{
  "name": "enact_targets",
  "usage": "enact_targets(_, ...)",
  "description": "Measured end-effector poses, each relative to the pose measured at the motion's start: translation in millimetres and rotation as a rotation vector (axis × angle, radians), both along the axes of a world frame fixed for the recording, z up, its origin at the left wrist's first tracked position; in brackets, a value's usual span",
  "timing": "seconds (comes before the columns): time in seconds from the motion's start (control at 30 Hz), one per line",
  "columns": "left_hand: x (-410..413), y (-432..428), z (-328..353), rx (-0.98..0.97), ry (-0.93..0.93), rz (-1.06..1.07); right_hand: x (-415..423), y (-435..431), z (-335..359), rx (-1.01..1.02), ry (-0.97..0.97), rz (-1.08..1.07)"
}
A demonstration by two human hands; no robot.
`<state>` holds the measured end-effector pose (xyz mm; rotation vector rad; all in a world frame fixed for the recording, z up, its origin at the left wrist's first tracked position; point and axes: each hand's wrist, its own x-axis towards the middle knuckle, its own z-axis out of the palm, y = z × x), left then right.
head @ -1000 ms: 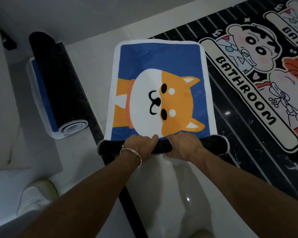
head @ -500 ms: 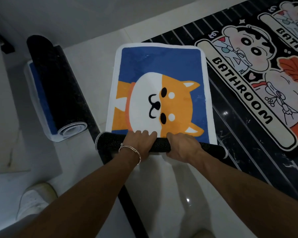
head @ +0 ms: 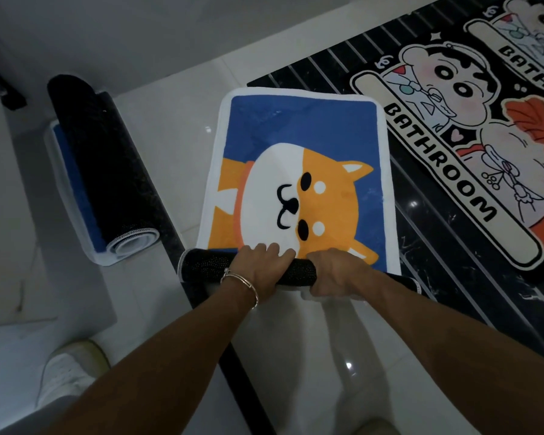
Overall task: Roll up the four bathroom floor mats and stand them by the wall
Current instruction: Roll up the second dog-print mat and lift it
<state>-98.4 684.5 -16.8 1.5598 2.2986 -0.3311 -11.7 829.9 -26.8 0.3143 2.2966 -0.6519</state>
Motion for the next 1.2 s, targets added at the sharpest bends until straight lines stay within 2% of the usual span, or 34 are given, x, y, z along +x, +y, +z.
enact_targets(0.2, -9, 11, 6, -0.154, -0.144, -0.010, 18, -13, -2, 0.290, 0.293, 0.094)
enact_targets(0.3, -9, 13, 6, -0.134, -0.155, 0.008, 17, -14, 0, 0.241, 0.217, 0.031)
enact_targets(0.4, 0, 5, -2, -0.016, -0.038, 0.042, 6, -8, 2, 0.147, 0.102, -0.019)
enact_targets(0.47, 3, 2, -7, -0.006, 0.027, 0.026, 4, -6, 2, 0.114, 0.091, -0.053)
enact_targets(0.6, -2, 9, -9, -0.062, -0.049, 0.009, 20, -21, -1, 0.303, 0.250, -0.026)
enact_targets(0.7, -3, 10, -8, -0.078, -0.084, -0.002, 26, -30, -5, 0.395, 0.246, -0.021)
enact_targets(0.87, 5, 0, -13, 0.022, 0.008, 0.028, 7, -14, -3, 0.175, 0.067, -0.005)
enact_targets(0.93, 7, -1, -14, 0.007, 0.021, 0.042, 4, -11, 0, 0.167, 0.054, 0.024)
enact_targets(1.0, 7, 2, -13, -0.028, -0.017, 0.060, 9, -14, -1, 0.222, 0.122, 0.020)
enact_targets(1.1, 0, 10, -10, -0.088, -0.094, 0.068, 24, -25, -8, 0.418, 0.274, 0.040)
enact_targets(1.2, 2, 11, -11, -0.102, -0.109, 0.076, 26, -27, -10, 0.441, 0.261, 0.055)
